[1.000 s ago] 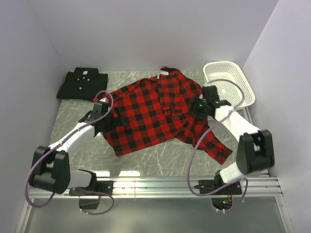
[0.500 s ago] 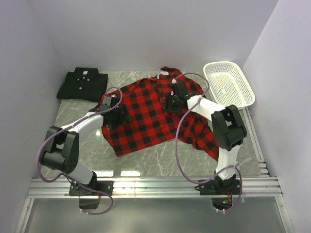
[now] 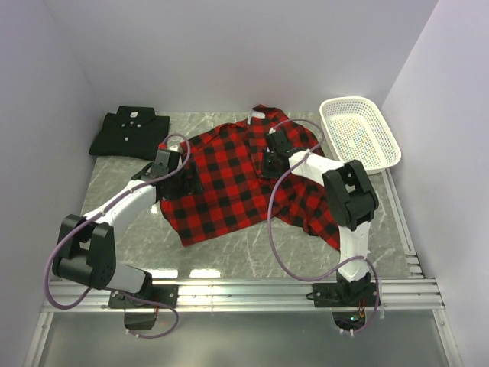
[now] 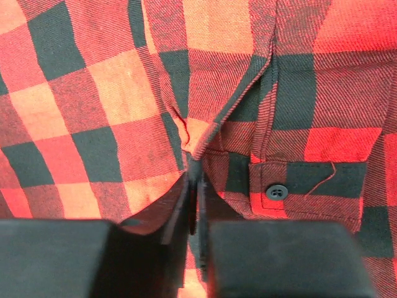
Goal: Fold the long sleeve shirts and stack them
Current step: Flatten the shirt out
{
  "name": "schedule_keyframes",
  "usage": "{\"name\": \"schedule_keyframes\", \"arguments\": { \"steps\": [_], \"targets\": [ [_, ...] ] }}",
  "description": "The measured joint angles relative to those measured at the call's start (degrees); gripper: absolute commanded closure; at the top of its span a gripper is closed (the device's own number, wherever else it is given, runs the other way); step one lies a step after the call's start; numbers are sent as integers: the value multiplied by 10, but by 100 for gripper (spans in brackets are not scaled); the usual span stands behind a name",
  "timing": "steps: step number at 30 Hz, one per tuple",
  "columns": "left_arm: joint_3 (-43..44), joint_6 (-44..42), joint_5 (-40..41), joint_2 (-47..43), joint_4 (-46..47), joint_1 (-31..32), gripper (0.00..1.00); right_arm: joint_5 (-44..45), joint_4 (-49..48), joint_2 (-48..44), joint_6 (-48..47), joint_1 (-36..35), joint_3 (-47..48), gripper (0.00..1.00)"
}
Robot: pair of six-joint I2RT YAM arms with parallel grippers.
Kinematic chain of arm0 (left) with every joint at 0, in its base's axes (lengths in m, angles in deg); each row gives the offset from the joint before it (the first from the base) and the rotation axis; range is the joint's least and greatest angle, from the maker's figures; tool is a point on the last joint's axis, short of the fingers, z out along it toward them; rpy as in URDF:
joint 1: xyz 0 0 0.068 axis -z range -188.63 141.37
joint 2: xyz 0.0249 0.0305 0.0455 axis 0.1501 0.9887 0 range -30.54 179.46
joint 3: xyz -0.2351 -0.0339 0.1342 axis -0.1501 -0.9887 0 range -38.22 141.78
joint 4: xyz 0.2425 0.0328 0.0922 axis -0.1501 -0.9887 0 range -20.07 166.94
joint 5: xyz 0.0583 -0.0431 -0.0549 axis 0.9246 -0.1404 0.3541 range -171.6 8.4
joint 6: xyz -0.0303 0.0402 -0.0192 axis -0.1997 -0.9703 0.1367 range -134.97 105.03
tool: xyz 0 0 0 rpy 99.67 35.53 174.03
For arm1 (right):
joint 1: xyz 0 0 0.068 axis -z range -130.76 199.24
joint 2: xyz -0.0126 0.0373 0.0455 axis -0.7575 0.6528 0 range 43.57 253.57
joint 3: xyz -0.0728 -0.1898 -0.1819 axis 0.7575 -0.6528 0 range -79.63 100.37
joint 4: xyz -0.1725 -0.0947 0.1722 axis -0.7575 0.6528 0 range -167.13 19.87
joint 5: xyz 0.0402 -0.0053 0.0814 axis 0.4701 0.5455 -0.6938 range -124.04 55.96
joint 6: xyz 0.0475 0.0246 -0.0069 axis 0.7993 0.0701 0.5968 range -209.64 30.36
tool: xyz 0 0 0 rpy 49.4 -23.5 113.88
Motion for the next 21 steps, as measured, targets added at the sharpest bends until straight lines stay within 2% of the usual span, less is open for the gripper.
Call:
{"name": "schedule_keyframes", "arguments": {
  "steps": [2, 7, 10, 11, 13, 14, 15, 17, 21],
  "targets": [
    [0, -7, 9, -5, 2, 0, 5, 0, 5, 0, -2, -1, 6, 100],
    [0, -9, 17, -1, 0, 0, 5, -16, 30, 4, -8, -2, 81, 100],
    [-1, -9, 23, -2, 2, 0, 5, -51, 64, 52, -16, -3, 248, 99],
    [-2, -9, 24, -3, 3, 0, 5, -64, 47, 70, -19, -3, 306, 88],
    [-5, -9, 27, -7, 4, 0, 5, -88, -5, 74, -17, -5, 358, 62],
    [-7, -9, 28, -10, 4, 0, 5, -100, -34, 67, -13, -5, 367, 41],
    [-8, -9, 28, -12, 4, 0, 5, -110, -68, 61, -8, -6, 368, 33],
    [-10, -9, 30, -18, 5, 0, 5, -122, -118, 54, -12, -8, 368, 24],
    [-13, -8, 32, -28, 7, -1, 5, -130, -158, 54, -18, -9, 368, 20]
  ]
}}
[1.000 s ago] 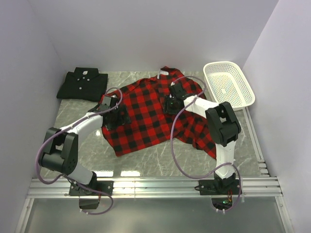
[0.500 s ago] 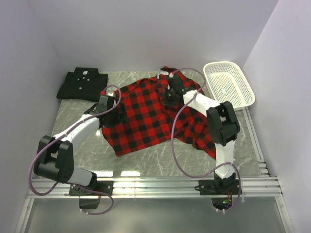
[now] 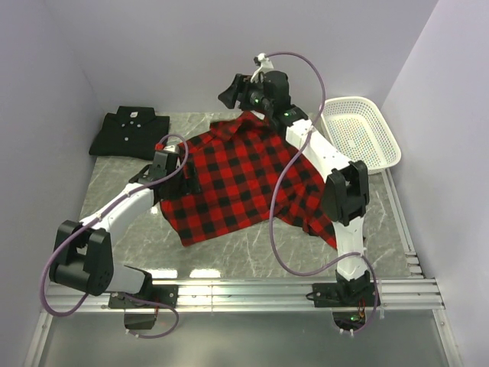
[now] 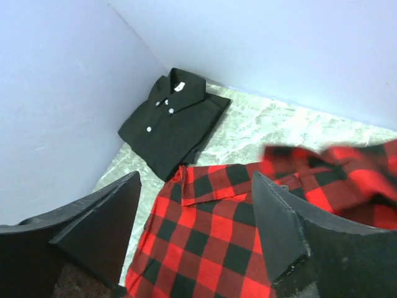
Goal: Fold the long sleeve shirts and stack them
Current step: Flatten the shirt out
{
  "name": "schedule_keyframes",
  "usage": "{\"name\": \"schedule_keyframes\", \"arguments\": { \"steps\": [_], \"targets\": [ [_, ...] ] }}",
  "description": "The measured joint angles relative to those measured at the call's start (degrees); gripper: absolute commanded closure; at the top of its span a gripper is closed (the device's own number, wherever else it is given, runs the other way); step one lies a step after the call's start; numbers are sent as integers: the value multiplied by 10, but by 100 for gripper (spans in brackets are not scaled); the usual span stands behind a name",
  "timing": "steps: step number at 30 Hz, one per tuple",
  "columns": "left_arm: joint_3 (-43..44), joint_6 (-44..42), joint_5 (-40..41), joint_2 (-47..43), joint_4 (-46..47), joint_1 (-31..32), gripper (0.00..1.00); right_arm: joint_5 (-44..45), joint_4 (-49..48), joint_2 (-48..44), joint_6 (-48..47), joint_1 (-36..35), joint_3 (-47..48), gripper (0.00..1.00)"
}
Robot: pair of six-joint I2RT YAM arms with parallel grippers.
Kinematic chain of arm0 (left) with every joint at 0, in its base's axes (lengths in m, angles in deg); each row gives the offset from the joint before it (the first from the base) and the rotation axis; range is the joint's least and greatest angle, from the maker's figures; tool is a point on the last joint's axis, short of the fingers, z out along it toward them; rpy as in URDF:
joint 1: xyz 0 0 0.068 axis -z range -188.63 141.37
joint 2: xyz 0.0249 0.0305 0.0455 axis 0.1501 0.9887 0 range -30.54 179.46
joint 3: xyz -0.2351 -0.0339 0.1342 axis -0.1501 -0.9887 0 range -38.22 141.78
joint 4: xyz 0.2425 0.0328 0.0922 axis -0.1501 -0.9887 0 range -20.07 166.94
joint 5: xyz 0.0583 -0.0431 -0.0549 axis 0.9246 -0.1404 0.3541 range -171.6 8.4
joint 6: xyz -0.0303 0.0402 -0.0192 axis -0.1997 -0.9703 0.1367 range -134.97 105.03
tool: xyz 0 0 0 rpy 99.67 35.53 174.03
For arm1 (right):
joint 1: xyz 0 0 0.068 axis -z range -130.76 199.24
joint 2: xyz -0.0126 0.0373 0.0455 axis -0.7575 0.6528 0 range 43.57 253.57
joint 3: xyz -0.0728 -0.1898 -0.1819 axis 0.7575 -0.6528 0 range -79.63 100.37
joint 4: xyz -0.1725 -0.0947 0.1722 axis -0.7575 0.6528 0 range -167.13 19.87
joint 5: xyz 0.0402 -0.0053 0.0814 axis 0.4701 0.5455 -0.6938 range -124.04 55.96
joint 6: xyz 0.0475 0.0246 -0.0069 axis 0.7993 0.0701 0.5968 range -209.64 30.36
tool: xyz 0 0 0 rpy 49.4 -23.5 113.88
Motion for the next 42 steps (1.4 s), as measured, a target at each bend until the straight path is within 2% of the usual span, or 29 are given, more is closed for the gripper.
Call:
{"name": "schedule_keyframes", "arguments": {
  "steps": [2, 7, 13, 17, 21, 24, 31, 33, 34, 39, 42],
  "targets": [
    [0, 1, 0, -1, 1, 0, 5, 6, -6, -9, -12, 0, -24, 19],
    [-2, 6, -1, -2, 4, 0, 4, 63, 37, -78, -38, 4, -153, 18],
    [-25, 30, -5, -12, 5, 0, 5, 137, 131, -181, -33, 40, -296, 25],
    [-30, 45, -7, -12, 4, 0, 5, 176, 165, -265, -15, 63, -429, 30],
    [-31, 52, -12, -11, 5, -1, 5, 187, 191, -321, 8, 75, -562, 35],
    [-31, 54, -12, -7, 5, -1, 5, 185, 209, -340, 21, 89, -628, 41],
    [-31, 55, -13, 5, 3, -1, 5, 174, 238, -381, 44, 132, -722, 54],
    [-31, 55, -13, 7, 3, -1, 5, 169, 253, -407, 49, 142, -747, 59],
    [-31, 55, -13, 8, 3, -1, 5, 166, 258, -422, 53, 148, -757, 64],
    [-31, 55, -10, 14, 2, -1, 5, 151, 276, -457, 64, 167, -789, 63],
    [-32, 56, -6, 18, -4, -2, 5, 137, 287, -471, 67, 170, -808, 57]
  ]
}}
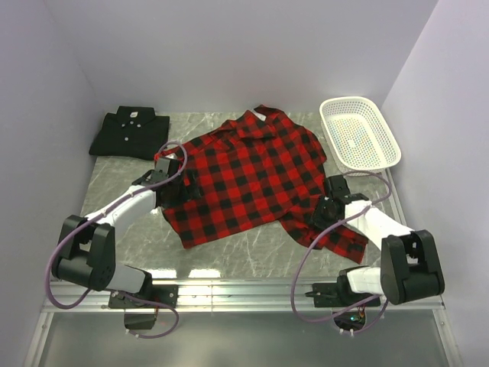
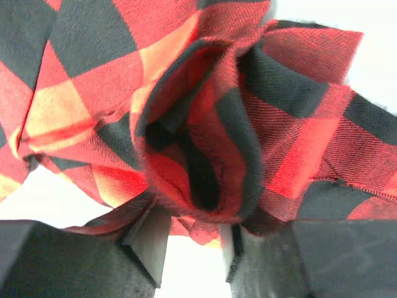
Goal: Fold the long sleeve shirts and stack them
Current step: Flatten the shirt out
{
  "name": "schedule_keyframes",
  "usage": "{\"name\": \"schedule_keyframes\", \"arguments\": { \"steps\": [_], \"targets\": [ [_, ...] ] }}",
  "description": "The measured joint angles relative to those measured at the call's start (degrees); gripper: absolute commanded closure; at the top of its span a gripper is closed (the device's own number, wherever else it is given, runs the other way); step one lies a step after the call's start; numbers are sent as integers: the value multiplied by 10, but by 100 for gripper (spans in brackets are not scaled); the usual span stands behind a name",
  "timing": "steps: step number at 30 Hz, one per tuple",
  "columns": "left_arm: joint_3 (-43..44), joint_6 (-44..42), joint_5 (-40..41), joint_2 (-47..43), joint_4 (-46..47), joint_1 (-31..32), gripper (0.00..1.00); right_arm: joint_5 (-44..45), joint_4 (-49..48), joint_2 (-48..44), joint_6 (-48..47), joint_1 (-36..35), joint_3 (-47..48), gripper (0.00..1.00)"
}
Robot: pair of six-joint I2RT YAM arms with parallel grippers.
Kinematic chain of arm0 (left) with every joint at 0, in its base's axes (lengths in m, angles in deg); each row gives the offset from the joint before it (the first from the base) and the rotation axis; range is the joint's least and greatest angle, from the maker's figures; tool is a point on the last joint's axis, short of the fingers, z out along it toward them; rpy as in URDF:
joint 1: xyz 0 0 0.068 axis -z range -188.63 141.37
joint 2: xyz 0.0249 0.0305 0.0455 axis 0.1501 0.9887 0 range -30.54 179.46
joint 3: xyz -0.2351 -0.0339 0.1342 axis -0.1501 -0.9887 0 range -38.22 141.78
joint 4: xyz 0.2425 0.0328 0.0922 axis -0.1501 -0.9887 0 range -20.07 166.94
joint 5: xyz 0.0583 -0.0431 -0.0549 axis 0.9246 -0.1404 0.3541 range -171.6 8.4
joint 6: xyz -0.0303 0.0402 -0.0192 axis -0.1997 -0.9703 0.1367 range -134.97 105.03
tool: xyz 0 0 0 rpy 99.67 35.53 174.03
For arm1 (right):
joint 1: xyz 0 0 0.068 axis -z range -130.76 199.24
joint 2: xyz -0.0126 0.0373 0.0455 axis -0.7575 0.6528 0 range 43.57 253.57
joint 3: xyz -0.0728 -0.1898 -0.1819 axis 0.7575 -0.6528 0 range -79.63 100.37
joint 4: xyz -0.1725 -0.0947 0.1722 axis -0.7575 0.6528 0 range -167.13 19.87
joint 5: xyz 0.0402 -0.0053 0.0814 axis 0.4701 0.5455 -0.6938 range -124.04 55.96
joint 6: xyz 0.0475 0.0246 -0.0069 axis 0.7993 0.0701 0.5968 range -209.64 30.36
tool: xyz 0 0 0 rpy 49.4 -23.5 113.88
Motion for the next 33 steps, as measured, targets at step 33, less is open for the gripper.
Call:
{"name": "schedule_keyframes", "arguments": {
  "steps": [33],
  "targets": [
    [-92, 147, 28, -40, -74, -39, 40, 28, -35, -120, 16, 30, 42, 24]
  ]
}}
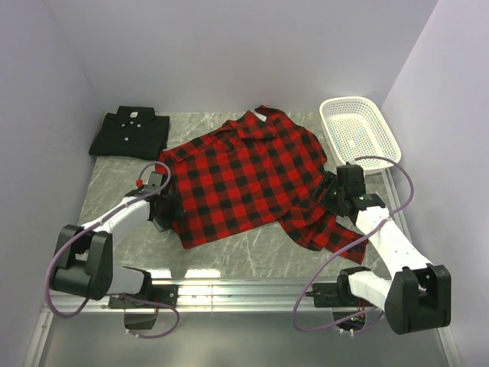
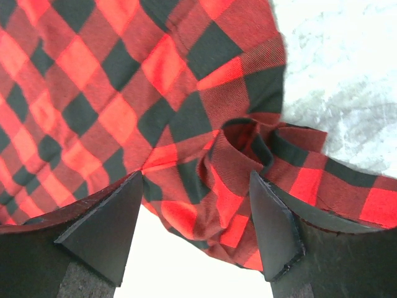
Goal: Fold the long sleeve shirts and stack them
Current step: Flatten the shirt out
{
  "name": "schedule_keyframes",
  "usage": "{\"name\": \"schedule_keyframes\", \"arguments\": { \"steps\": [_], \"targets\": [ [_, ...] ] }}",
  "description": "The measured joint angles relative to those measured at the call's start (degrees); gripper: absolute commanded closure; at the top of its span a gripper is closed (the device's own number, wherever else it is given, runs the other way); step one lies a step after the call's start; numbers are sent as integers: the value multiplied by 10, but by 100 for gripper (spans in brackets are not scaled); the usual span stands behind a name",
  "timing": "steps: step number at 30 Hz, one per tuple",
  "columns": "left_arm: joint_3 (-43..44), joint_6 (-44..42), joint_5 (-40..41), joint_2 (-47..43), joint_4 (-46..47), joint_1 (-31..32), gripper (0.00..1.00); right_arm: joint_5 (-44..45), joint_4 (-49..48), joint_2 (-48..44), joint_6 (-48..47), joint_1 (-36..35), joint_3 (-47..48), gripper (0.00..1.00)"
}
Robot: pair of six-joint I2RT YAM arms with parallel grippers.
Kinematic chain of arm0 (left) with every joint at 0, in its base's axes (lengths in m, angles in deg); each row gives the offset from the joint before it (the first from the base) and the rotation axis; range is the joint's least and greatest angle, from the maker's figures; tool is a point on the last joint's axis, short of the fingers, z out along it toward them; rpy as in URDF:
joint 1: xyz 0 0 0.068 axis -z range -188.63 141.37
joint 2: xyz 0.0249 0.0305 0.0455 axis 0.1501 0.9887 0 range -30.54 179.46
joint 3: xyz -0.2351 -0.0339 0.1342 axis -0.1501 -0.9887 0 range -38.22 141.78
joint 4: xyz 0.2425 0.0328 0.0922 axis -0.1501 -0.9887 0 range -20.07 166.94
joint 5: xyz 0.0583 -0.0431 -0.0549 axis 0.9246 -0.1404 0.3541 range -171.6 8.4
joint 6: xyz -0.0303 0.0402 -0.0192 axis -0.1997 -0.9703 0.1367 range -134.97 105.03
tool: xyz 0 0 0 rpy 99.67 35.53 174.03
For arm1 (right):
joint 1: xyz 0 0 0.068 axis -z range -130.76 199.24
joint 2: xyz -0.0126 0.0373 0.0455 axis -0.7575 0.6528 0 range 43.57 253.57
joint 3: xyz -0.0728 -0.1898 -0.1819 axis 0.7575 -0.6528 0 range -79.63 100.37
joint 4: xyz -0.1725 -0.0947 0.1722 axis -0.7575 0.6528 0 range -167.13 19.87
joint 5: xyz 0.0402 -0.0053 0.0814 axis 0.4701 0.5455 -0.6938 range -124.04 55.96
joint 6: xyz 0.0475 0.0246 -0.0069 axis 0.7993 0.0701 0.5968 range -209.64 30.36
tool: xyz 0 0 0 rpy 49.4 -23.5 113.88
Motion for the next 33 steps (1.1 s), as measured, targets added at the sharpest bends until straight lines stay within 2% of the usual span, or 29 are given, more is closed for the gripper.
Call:
{"name": "schedule_keyframes", "arguments": {
  "steps": [9, 15, 19, 33],
  "targets": [
    [30, -10, 34, 34, 17, -58, 60, 7, -1, -5, -3, 0, -9, 24],
    [31, -31, 37, 35, 28, -80, 88, 6, -9, -8, -3, 0, -9, 24],
    [49, -37, 28, 70, 36, -93, 100, 6, -16, -9, -3, 0, -13, 24],
    [167, -65, 11, 191, 59, -148, 99, 5, -22, -26, -5, 1, -28, 24]
  ]
}}
